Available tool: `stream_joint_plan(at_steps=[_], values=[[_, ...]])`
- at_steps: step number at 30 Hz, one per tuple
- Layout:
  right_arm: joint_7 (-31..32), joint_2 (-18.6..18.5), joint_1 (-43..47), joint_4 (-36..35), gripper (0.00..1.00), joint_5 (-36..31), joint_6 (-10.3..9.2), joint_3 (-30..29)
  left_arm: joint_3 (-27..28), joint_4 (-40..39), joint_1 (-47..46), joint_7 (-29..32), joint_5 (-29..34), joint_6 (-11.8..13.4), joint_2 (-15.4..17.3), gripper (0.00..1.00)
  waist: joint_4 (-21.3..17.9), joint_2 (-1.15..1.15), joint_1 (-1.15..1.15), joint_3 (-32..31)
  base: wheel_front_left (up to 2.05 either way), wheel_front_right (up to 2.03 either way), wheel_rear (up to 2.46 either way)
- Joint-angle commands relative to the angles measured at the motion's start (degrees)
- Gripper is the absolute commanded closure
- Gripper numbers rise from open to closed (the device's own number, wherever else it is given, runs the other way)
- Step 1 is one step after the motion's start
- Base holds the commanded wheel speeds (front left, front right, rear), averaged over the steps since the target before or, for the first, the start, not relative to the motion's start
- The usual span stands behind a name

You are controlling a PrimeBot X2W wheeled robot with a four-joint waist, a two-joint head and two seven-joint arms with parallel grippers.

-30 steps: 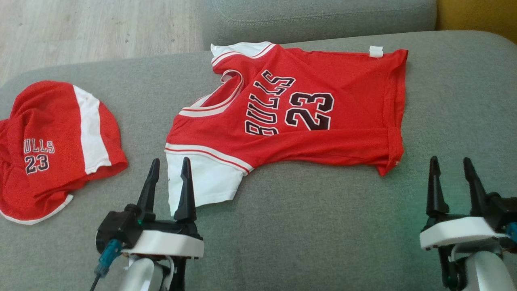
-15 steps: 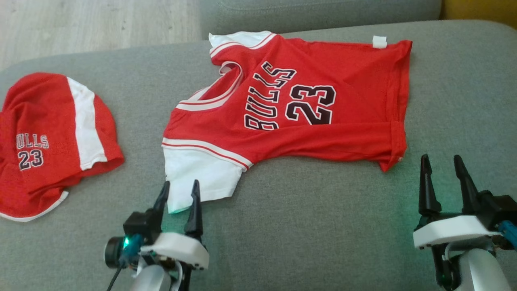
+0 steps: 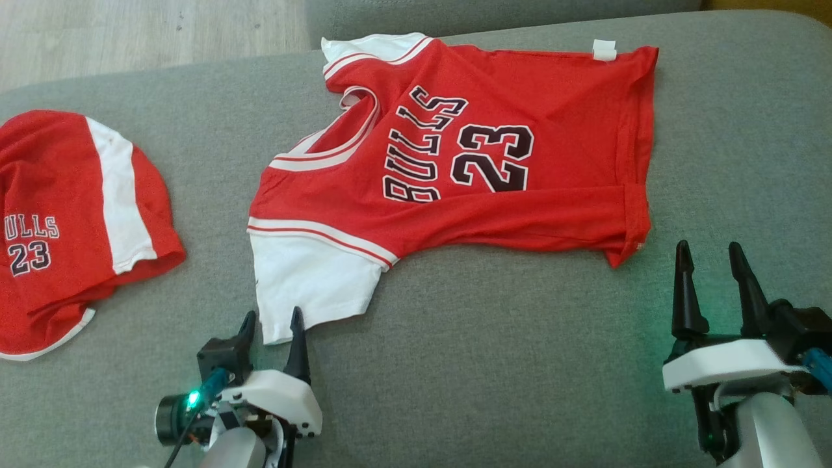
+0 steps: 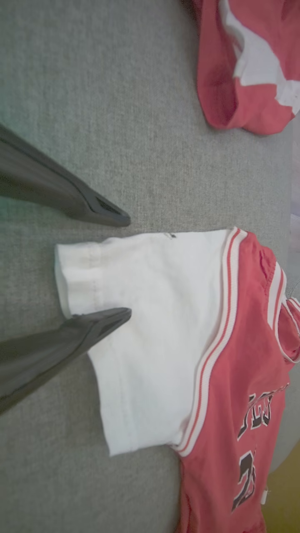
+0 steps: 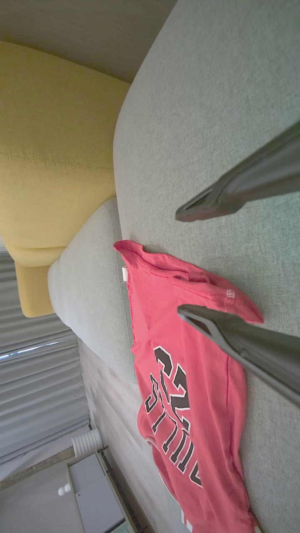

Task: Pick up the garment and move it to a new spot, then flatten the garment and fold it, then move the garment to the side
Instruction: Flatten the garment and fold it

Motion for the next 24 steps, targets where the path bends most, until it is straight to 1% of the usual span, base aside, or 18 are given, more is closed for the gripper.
stream_joint_plan(at_steps=[1, 11, 13, 16, 17, 18, 19, 24], values=[[-0.77, -0.42, -2.26, -1.50, 0.00, 0.35, -0.04, 1.30, 1.67, -1.12, -2.30, -0.12, -0.58, 0.14, 0.94, 0.00, 0.03, 0.00, -0.01, 0.01, 0.00, 0.00, 0.00], [-0.89, -0.42, -2.60, -1.21, 0.00, 0.16, -0.04, 1.34, 1.33, 1.09, -2.88, 0.80, -1.47, 0.73, 0.86, 0.00, 0.20, 0.00, -0.01, 0.22, 0.00, 0.00, 0.00], [-0.86, -0.42, -2.65, -1.09, 0.00, 0.17, -0.04, 1.50, 0.98, 1.62, -2.94, 1.57, -1.77, 0.23, 0.84, 0.00, 0.20, 0.00, -0.01, 0.24, 0.00, 0.00, 0.00], [-0.12, -0.42, -2.79, -0.60, 0.00, 0.10, -0.04, 1.74, 0.28, 2.05, -3.05, 2.69, -2.77, -1.37, 0.71, 0.00, 0.29, 0.00, -0.01, 0.32, 0.00, 0.00, 0.00], [0.28, -0.42, -2.82, -0.36, 0.00, -0.08, -0.04, 1.90, 0.16, 2.10, -3.14, 2.80, -2.94, -1.54, 0.68, 0.39, 0.33, 0.00, -0.01, 0.33, 0.00, 0.00, 0.00], [0.71, -0.42, -2.84, -0.07, 0.00, -0.33, -0.04, 2.01, 0.03, 2.12, -3.21, 2.84, -3.06, -1.70, 0.66, 0.84, 0.37, 0.00, -0.01, 0.35, 0.00, 0.00, 0.00], [1.13, -0.42, -2.88, 0.26, 0.00, -0.57, -0.04, 2.03, -0.17, 2.12, -3.28, 2.82, -3.15, -1.97, 0.65, 1.00, 0.44, 0.00, -0.01, 0.36, 0.00, 0.00, 0.00], [3.36, -0.42, -3.49, 2.00, 0.00, -2.19, -0.04, 2.10, -0.13, 0.27, -3.51, -0.35, -3.62, -2.69, 0.58, 1.00, 1.02, 0.00, -0.01, 0.31, 0.00, 0.00, 0.00]])
